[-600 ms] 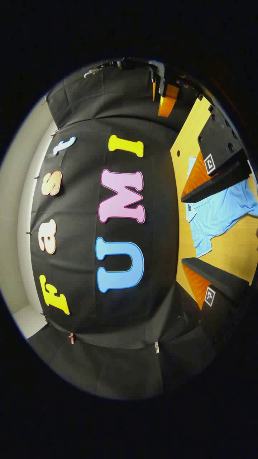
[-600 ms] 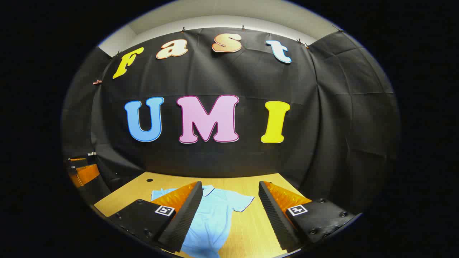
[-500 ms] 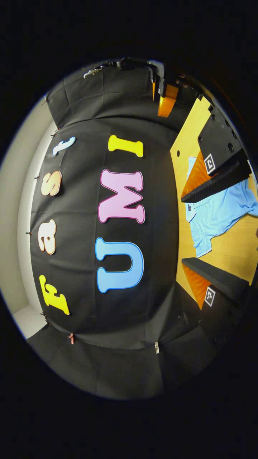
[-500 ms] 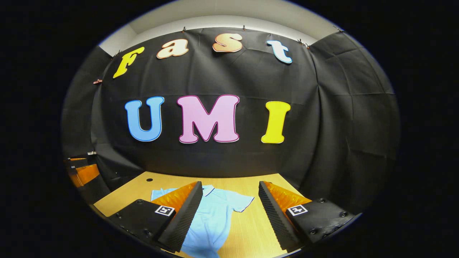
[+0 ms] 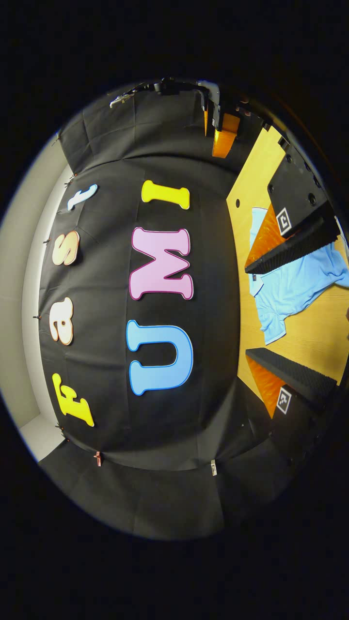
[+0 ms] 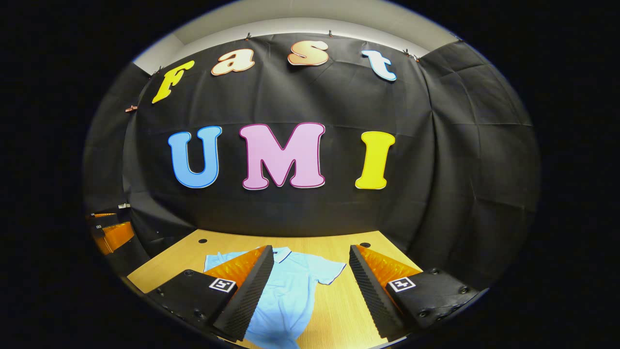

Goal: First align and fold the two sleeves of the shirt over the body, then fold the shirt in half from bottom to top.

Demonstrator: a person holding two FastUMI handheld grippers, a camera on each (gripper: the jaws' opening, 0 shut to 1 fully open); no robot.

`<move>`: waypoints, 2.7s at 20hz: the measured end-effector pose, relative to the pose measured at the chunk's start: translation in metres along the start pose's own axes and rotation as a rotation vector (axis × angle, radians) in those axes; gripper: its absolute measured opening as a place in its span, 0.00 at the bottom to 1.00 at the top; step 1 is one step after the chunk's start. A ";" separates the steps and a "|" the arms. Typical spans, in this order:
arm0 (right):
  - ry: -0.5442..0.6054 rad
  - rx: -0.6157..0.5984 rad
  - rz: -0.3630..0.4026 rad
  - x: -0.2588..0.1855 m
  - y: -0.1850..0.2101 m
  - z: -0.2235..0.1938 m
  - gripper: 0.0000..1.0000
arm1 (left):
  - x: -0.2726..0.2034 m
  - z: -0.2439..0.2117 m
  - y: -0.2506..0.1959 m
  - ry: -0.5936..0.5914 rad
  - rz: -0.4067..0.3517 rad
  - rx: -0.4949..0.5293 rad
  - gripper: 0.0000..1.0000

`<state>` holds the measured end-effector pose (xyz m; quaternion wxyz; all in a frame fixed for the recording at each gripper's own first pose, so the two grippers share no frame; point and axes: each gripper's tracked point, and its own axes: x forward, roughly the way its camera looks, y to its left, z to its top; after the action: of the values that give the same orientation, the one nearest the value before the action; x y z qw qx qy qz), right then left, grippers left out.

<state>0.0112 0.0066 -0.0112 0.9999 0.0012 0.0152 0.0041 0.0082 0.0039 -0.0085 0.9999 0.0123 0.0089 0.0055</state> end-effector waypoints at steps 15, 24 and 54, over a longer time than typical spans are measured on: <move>0.071 -0.040 0.055 0.054 0.005 -0.032 0.98 | 0.028 -0.013 0.004 0.036 0.032 0.009 0.98; 0.169 -0.049 0.049 0.127 -0.021 -0.076 0.98 | 0.053 -0.028 0.022 0.077 0.129 -0.013 0.98; 0.697 -0.001 0.011 0.350 -0.129 -0.287 0.97 | 0.154 -0.105 0.007 0.295 0.234 -0.018 0.98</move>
<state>0.3533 -0.1190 -0.3087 0.9345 -0.0007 0.3558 0.0098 0.1607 0.0156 -0.1163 0.9803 0.0034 0.1541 0.1235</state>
